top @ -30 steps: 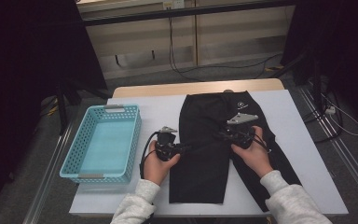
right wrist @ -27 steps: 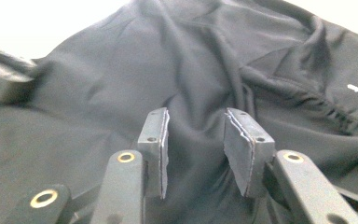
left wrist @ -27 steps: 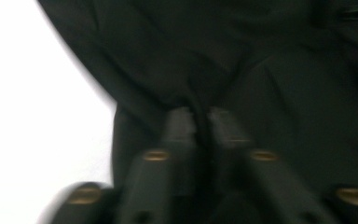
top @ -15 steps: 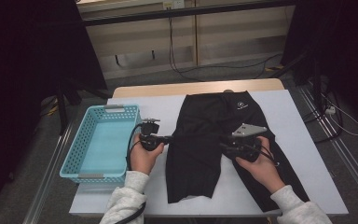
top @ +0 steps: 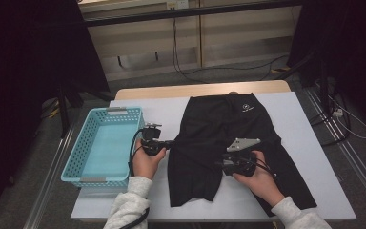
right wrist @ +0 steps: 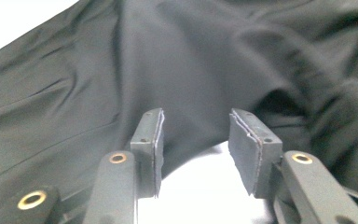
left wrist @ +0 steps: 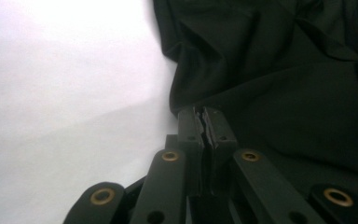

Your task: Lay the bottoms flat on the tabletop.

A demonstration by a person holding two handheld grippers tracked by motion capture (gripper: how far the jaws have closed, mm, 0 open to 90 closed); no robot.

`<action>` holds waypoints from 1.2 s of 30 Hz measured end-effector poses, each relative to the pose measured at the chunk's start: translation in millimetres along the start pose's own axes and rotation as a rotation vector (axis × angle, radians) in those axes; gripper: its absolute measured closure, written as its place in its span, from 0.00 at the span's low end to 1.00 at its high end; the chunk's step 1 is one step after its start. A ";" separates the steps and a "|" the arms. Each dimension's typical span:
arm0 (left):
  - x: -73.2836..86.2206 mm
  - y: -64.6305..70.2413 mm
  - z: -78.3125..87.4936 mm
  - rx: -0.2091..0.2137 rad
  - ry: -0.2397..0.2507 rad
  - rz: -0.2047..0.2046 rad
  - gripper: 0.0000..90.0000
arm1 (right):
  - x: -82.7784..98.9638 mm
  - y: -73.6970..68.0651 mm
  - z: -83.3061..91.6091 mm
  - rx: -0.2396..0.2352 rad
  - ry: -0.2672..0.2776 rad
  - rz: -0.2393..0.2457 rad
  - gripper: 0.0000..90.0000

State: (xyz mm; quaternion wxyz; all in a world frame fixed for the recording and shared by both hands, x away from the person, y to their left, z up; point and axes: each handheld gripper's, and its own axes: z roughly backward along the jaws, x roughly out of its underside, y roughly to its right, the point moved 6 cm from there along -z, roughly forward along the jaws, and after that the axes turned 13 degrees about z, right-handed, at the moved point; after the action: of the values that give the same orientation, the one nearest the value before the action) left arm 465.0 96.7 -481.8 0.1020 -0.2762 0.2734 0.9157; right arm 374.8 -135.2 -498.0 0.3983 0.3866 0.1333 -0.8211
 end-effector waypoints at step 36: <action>70.2 23.3 20.3 0.003 -0.107 -0.125 0.99 | 20.3 -13.8 38.6 -0.002 0.023 0.046 0.62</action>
State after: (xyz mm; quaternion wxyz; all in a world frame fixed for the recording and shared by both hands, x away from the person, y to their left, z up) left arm 390.0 91.2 -496.7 0.1739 -0.2432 0.2509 0.9207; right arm 336.2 -157.8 -488.6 0.4160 0.3985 0.1296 -0.8071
